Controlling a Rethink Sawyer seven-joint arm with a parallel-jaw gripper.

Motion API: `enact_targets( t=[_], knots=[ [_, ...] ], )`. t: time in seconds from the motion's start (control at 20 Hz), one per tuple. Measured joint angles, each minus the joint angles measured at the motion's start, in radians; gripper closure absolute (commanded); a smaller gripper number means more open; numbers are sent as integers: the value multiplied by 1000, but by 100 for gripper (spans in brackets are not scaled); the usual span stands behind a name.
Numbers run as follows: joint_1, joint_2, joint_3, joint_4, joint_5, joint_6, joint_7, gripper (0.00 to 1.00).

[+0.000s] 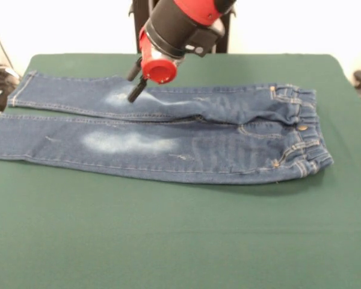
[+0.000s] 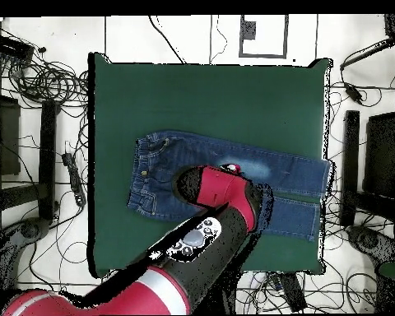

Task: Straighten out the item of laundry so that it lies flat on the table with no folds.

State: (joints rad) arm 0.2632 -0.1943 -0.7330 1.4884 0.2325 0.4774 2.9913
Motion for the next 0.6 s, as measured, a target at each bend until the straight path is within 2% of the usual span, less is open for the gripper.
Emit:
enact_targets(
  t=[0.3,0.6],
  knots=[
    [-71,-86,53,17,-89,-86,0,0],
    [-120,-145,63,20,-149,-153,0,0]
  ],
)
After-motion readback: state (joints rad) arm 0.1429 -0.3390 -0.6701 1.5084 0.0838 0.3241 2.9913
